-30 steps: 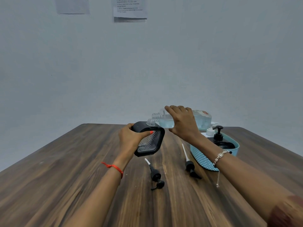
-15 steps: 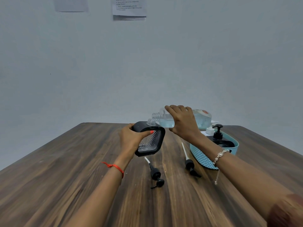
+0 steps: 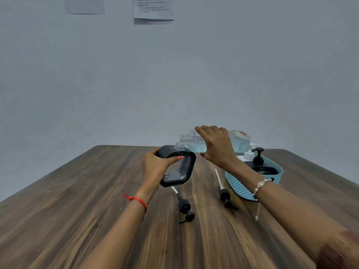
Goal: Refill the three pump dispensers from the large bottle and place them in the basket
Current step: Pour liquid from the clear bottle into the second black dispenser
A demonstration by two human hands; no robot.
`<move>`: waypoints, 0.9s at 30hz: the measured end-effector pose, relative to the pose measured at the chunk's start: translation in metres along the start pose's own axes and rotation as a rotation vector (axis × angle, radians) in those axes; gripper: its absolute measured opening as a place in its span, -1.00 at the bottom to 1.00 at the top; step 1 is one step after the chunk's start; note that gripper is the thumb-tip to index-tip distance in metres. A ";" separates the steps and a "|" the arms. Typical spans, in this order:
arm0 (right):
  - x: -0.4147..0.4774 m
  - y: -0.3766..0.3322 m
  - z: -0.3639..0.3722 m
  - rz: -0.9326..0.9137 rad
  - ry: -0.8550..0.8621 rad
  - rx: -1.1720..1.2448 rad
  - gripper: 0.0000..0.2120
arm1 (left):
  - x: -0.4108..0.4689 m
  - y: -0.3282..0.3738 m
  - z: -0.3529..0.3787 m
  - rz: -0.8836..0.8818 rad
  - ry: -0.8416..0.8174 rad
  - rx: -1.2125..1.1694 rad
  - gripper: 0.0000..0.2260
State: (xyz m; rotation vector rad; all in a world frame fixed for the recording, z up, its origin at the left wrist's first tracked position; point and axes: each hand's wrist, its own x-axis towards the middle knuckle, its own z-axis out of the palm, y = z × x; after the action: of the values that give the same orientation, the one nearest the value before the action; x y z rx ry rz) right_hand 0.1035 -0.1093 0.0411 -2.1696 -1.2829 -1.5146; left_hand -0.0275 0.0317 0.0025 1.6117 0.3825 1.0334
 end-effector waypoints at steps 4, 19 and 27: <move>-0.001 0.000 0.000 -0.009 0.006 -0.013 -0.24 | 0.000 -0.002 0.000 -0.009 0.009 0.005 -0.63; -0.002 -0.002 0.003 -0.028 0.007 -0.042 -0.23 | -0.005 -0.001 -0.002 -0.011 0.021 0.003 -0.63; -0.002 -0.001 0.004 -0.033 0.015 -0.056 -0.23 | -0.005 -0.002 -0.004 -0.017 0.017 -0.005 -0.64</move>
State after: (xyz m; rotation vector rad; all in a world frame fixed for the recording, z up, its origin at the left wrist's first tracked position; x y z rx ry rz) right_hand 0.1049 -0.1068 0.0374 -2.1772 -1.2927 -1.5947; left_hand -0.0323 0.0314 -0.0017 1.5937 0.4044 1.0347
